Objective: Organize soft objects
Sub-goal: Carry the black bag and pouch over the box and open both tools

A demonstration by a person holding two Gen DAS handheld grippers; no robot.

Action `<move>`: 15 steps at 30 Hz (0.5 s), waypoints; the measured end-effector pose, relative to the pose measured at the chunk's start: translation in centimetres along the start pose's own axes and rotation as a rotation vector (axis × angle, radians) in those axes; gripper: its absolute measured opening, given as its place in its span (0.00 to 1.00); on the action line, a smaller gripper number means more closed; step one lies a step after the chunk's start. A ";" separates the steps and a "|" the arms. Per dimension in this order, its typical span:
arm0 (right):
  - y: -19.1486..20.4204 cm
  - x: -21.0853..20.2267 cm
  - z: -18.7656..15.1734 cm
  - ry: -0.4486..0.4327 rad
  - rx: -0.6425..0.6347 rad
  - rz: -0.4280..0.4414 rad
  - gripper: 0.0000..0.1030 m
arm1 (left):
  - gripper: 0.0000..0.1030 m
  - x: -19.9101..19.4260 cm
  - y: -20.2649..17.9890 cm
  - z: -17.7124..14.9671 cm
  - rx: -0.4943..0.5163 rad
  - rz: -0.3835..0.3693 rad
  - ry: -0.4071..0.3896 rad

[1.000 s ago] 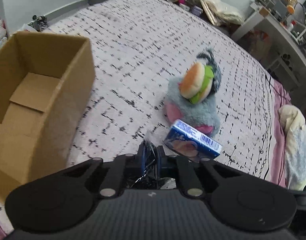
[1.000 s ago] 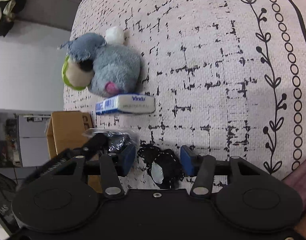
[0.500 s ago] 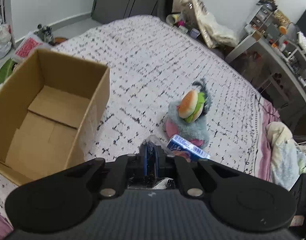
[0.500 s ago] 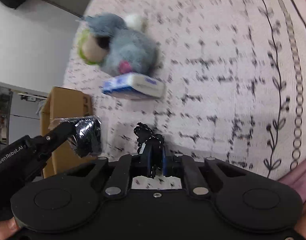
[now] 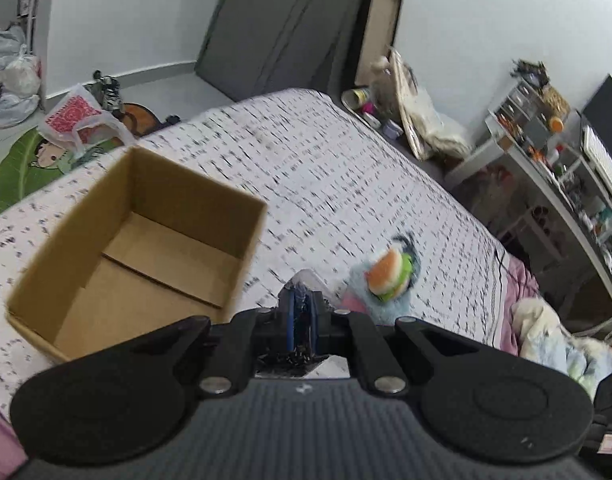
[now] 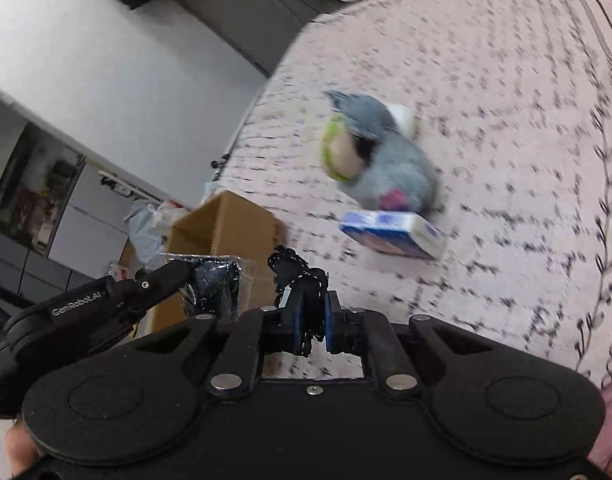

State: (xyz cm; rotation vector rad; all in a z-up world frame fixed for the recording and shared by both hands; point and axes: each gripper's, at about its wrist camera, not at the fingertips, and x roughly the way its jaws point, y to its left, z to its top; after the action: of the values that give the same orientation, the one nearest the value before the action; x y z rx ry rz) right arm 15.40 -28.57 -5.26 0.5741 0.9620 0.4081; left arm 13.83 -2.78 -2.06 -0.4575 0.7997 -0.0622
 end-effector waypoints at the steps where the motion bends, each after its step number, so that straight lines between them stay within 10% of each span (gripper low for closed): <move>1: 0.6 -0.1 0.2 -0.008 -0.016 -0.003 0.10 | 0.06 -0.3 0.4 0.3 -0.006 0.001 -0.012; 15: 7.7 1.5 -0.2 -0.043 -0.112 0.007 0.11 | 0.06 -3.4 6.8 2.9 -0.102 0.034 -0.115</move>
State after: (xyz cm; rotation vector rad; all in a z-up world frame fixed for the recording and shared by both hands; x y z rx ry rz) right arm 15.43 -21.65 -1.49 0.4830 0.8901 0.4517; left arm 12.70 5.22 -0.85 -0.5384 0.6998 0.0365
